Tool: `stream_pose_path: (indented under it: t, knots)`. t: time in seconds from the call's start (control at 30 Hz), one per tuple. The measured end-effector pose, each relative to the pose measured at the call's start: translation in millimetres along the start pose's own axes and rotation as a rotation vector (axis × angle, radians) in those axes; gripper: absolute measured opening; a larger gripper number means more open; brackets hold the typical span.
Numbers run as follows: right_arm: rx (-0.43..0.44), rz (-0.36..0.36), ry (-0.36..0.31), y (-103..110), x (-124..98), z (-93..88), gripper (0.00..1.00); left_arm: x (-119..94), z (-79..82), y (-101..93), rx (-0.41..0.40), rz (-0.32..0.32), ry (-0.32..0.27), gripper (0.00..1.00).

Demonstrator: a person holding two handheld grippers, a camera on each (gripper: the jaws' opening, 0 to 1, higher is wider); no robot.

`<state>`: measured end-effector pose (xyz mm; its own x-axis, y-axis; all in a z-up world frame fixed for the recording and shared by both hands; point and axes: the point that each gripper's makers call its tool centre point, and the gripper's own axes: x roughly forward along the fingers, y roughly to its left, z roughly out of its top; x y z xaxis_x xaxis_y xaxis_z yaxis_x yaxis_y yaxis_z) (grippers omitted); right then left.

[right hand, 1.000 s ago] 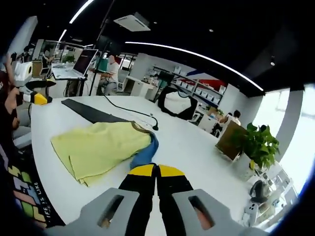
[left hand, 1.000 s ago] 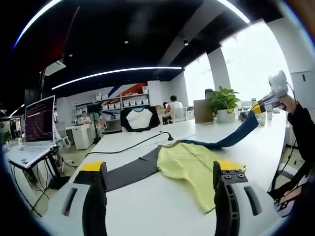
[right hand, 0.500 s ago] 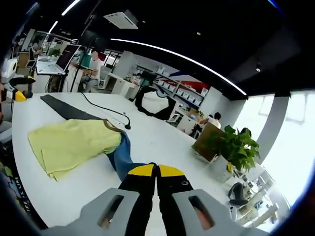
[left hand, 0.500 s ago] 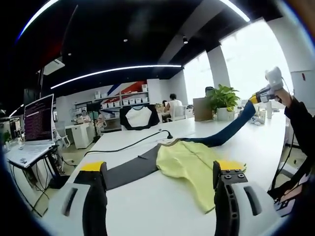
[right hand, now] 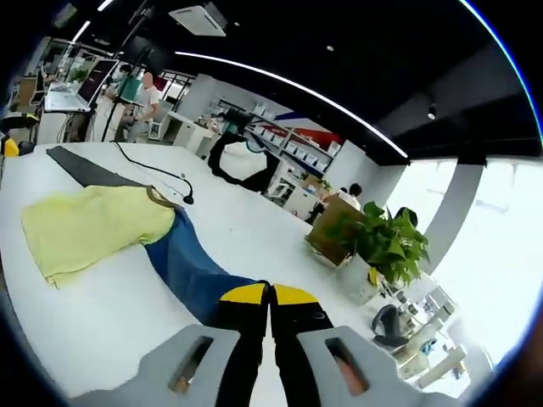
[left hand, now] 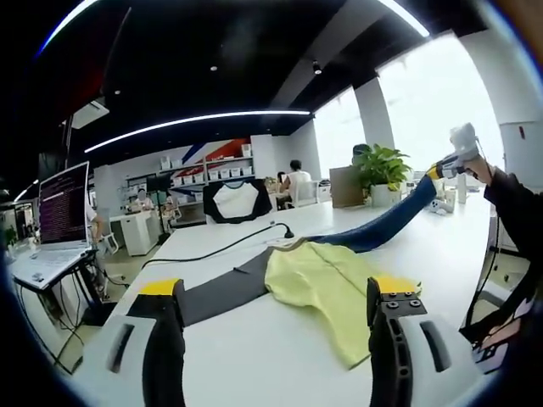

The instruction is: Fold the garment on the visible template until the final outline fits inside the template.

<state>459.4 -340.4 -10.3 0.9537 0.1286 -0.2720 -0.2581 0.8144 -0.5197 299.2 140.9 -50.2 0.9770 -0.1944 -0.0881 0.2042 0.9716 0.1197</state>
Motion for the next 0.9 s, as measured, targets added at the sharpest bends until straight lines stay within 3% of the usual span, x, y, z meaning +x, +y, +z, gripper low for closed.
stream_pose_path:
  t: [0.17, 0.63, 0.9]
  knots:
    - [-0.006, -0.012, 0.086, -4.7, 12.7, -23.0, 0.00, 0.2, -2.6, -0.2, 0.001, 0.000, 0.008, 0.93]
    - [-0.007, -0.058, 0.201, -11.7, 36.1, -86.4, 0.00, 3.3, -7.6, -0.7, -0.002, -0.005, 0.023, 0.93]
    - [0.022, -0.049, 0.192, -15.0, 50.9, -106.6, 0.00, 5.4, -10.7, -1.5, -0.001, -0.006, 0.034, 0.92]
